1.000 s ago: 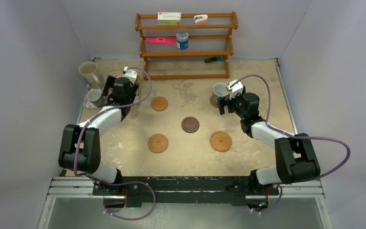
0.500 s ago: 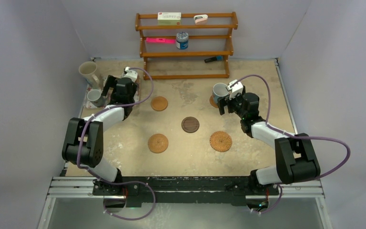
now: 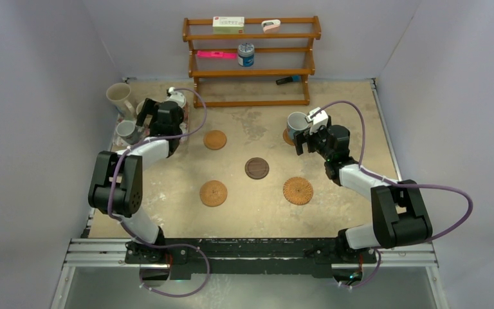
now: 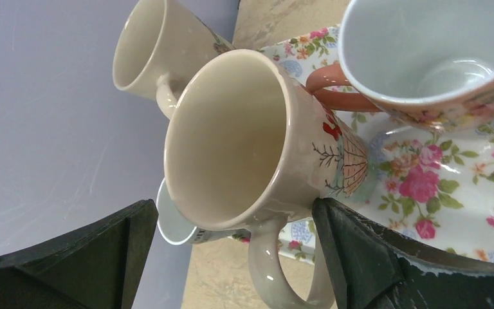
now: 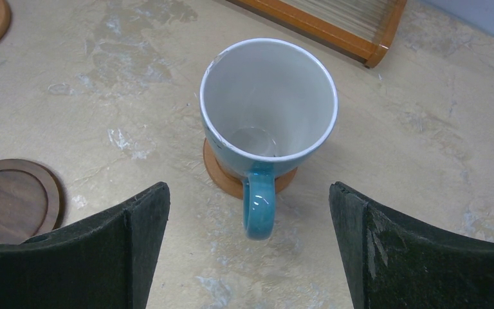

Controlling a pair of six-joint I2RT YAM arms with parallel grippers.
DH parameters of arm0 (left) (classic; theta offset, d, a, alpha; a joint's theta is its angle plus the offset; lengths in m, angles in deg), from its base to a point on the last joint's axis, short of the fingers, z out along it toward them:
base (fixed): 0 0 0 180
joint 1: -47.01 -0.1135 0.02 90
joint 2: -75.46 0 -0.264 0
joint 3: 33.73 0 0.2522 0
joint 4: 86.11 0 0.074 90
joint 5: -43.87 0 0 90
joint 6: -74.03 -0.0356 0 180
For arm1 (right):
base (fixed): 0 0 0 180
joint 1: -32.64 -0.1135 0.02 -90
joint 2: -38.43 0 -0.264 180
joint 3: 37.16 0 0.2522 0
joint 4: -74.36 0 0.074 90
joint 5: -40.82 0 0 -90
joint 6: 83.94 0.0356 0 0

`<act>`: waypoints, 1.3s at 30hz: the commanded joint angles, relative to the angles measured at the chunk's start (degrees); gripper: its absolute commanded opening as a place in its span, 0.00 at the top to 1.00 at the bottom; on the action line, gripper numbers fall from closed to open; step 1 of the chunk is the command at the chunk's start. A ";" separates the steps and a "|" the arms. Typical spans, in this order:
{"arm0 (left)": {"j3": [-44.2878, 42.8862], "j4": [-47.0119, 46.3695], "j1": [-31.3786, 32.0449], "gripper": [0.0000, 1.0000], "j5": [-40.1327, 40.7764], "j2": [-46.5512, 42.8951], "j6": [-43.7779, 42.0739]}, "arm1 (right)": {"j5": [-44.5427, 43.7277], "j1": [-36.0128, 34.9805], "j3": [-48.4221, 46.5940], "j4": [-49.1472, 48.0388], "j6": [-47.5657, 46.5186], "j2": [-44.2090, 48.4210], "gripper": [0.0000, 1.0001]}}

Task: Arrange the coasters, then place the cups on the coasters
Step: Move the cup to the tray.

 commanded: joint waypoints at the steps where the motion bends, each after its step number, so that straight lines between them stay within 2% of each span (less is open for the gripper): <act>1: -3.80 -2.90 -2.15 0.00 1.60 1.39 -0.99 | 1.23 0.08 -2.06 -0.51 -0.83 0.09 0.05; 13: -7.74 -4.25 -3.28 0.00 0.95 5.32 -2.30 | 1.23 0.13 -2.24 -0.51 -0.91 -0.35 0.06; 21: -11.20 -1.33 -3.28 0.00 -0.27 5.73 -0.87 | 1.21 0.13 -2.28 -0.45 -0.92 -0.44 0.06; 24: -11.21 1.30 -3.24 0.00 -5.27 3.30 0.53 | 1.14 0.10 -2.29 -0.47 -0.99 -0.38 0.06; 31: -12.97 11.82 -3.20 0.00 -26.09 -4.07 2.57 | 1.14 0.11 -2.45 -0.50 -1.01 -0.90 0.06; 39: -20.94 24.07 -3.19 0.00 -39.49 -0.06 4.81 | 1.03 0.12 -2.28 -0.44 -1.01 -0.39 0.06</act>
